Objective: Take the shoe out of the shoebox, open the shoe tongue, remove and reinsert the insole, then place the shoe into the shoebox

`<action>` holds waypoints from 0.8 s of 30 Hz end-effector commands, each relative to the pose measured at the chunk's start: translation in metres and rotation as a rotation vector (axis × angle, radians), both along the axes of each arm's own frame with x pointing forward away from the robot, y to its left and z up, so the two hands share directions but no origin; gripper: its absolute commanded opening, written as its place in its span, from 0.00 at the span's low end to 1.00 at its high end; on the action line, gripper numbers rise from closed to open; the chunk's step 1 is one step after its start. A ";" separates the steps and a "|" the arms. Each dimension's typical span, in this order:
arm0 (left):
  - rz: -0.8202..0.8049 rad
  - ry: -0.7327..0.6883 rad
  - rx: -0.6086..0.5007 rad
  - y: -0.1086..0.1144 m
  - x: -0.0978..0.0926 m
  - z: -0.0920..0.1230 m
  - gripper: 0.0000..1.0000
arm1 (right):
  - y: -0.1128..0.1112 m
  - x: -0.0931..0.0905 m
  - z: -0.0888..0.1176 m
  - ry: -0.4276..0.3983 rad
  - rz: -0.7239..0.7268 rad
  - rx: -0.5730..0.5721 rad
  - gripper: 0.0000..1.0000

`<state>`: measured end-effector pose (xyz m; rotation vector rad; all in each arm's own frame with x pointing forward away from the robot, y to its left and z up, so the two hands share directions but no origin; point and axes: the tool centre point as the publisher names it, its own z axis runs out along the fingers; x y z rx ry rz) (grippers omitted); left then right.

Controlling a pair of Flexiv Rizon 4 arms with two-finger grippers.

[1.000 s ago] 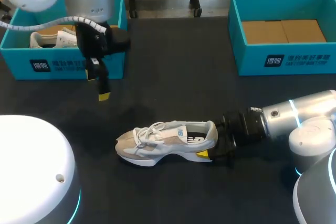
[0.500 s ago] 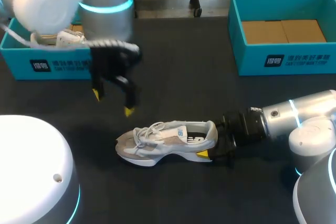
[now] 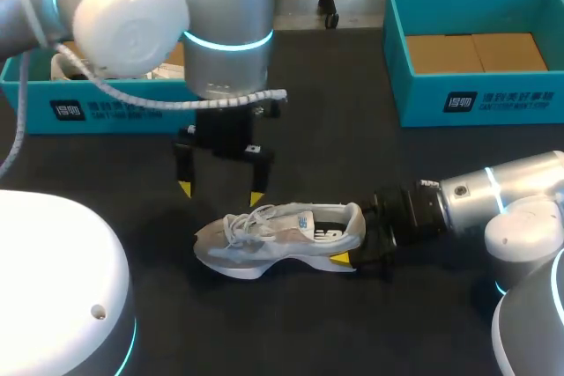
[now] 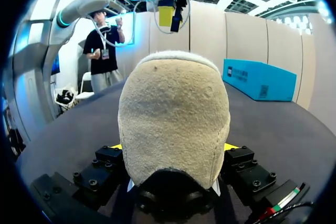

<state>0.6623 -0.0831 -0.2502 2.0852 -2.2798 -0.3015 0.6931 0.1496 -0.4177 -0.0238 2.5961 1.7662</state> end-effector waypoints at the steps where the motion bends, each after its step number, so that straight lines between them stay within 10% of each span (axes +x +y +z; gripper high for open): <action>1: 0.248 0.029 0.072 -0.007 0.004 -0.001 1.00 | 0.002 -0.004 -0.005 0.000 -0.002 -0.003 0.00; 6: 0.248 0.029 0.072 -0.007 0.004 -0.001 1.00 | 0.002 -0.004 -0.005 0.000 -0.002 -0.003 0.00; 24: 0.107 -0.040 0.243 -0.121 0.018 -0.049 1.00 | 0.002 -0.004 -0.005 0.000 -0.002 -0.003 0.00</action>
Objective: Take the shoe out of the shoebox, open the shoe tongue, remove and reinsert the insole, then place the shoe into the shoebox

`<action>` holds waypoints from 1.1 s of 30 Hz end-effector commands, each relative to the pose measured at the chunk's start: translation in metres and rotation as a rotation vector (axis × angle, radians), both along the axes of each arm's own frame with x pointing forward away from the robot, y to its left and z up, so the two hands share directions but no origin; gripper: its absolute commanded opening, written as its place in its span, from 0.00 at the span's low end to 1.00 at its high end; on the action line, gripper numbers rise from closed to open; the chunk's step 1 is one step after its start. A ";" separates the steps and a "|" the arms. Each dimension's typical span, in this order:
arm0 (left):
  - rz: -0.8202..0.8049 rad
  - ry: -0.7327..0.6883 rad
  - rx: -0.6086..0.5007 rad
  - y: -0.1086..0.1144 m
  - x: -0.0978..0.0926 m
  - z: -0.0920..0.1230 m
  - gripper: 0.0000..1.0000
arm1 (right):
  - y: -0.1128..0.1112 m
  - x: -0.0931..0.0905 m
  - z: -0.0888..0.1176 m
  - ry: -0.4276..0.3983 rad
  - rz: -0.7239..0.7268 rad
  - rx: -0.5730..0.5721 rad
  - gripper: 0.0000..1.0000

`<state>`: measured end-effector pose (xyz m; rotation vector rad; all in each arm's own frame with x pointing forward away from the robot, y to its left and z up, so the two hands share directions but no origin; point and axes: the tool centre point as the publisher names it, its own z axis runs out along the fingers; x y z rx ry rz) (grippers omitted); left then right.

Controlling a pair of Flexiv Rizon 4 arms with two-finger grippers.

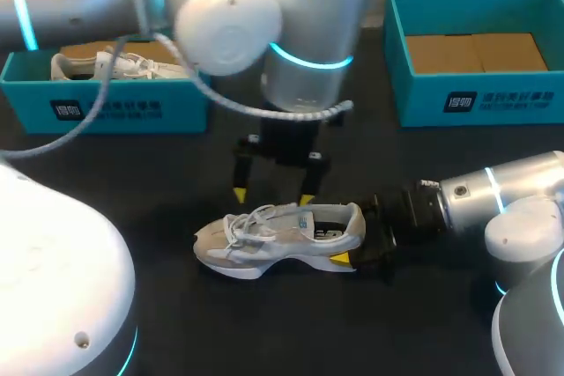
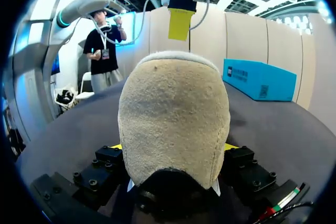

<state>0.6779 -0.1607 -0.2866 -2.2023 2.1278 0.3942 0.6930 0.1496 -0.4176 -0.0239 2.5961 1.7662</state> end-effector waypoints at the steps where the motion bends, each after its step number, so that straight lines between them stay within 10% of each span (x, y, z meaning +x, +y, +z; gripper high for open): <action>1: -0.006 0.002 0.129 -0.047 0.002 -0.014 1.00 | 0.002 -0.004 -0.005 0.000 -0.002 -0.003 0.00; 33: 0.073 0.027 0.277 -0.035 -0.006 -0.075 0.85 | 0.002 -0.004 -0.005 0.000 -0.002 -0.003 0.00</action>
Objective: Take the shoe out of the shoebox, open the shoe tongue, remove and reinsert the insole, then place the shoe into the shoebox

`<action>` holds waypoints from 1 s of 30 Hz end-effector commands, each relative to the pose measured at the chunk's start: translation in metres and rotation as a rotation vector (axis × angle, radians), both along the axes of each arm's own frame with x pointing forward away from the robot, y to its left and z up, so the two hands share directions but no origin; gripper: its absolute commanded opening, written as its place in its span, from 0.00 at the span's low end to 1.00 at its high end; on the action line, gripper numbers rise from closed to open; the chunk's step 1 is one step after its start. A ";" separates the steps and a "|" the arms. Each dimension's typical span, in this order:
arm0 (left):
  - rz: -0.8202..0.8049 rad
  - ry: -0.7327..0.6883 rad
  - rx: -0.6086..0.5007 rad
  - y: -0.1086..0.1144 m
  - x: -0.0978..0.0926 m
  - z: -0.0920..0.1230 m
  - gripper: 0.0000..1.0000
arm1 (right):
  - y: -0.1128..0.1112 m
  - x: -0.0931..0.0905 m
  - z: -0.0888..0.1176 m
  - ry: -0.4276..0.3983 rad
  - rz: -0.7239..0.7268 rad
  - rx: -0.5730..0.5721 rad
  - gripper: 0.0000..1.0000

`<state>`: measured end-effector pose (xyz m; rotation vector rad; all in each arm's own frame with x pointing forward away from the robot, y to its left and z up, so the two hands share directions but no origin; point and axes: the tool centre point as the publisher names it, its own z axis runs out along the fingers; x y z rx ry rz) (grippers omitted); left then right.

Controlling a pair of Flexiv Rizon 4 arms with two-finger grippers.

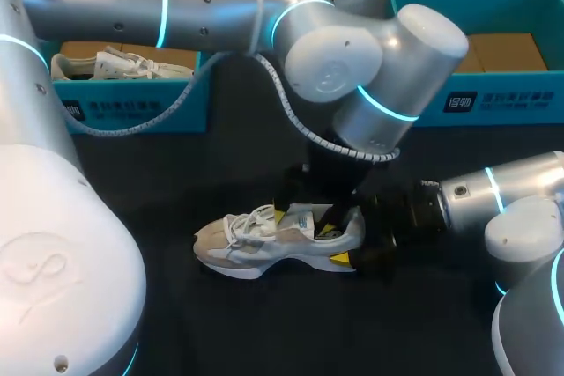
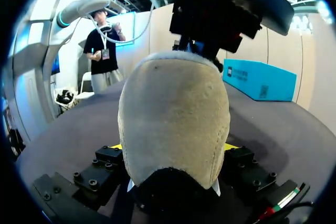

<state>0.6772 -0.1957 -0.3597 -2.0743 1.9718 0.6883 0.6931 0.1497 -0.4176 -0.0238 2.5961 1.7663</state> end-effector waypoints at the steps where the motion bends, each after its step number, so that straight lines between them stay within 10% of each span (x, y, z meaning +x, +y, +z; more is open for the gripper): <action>1: 0.075 -0.035 0.033 0.001 -0.005 -0.002 0.84 | 0.002 -0.004 -0.005 0.000 -0.002 -0.003 0.00; 12: 0.117 -0.033 0.079 0.017 -0.004 -0.002 0.50 | 0.002 -0.004 -0.005 0.000 -0.002 -0.003 0.00; 30: 0.107 -0.076 0.003 0.032 -0.014 0.022 0.36 | 0.002 -0.004 -0.005 0.000 -0.002 -0.003 0.00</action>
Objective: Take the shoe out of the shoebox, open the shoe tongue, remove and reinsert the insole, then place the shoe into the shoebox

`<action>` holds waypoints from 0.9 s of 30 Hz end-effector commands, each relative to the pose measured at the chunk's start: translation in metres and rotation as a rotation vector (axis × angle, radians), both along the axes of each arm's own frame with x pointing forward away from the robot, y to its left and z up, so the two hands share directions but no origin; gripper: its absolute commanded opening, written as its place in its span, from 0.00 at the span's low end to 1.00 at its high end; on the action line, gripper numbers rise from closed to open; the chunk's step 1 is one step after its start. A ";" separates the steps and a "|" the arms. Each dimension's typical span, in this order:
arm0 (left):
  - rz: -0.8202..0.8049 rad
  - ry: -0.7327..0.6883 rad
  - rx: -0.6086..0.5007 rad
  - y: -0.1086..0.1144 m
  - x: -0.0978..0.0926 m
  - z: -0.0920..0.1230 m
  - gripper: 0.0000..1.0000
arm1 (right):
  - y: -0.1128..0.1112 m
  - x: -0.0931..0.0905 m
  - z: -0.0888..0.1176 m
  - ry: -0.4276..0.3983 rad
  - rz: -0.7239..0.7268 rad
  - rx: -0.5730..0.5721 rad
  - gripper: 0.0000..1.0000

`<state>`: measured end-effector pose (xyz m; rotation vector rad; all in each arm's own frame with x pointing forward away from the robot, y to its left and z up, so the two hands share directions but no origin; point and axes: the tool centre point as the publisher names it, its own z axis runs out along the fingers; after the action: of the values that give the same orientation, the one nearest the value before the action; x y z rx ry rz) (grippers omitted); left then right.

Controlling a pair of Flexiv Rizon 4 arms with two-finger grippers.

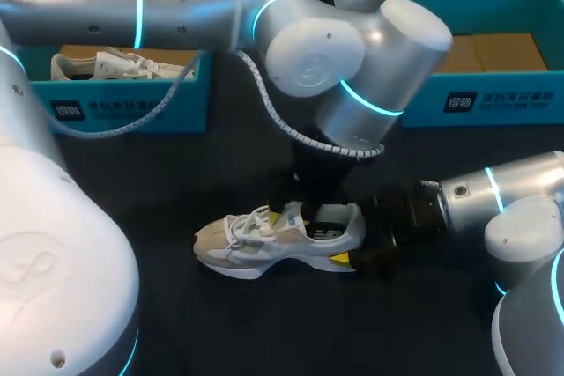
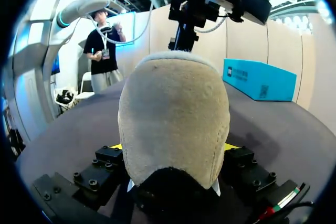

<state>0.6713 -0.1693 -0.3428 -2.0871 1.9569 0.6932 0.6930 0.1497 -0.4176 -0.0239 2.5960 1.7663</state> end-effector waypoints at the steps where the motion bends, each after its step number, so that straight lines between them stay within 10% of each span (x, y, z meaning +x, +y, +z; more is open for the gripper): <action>1: 0.094 -0.078 -0.002 0.006 -0.008 0.006 0.35 | 0.002 -0.004 -0.005 0.000 -0.002 -0.003 0.00; 8: 0.080 -0.077 -0.038 0.012 -0.012 0.020 0.33 | 0.002 -0.004 -0.005 0.000 -0.002 -0.003 0.00; 14: 0.075 -0.096 -0.060 0.018 -0.017 0.025 0.00 | 0.002 -0.004 -0.005 0.000 -0.002 -0.003 0.00; 27: 0.167 -0.071 -0.245 0.072 -0.014 0.027 0.00 | 0.002 -0.004 -0.005 0.000 -0.002 -0.003 0.00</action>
<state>0.6578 -0.1233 -0.3164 -2.2117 1.9328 0.5903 0.6930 0.1499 -0.4176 -0.0242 2.5959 1.7665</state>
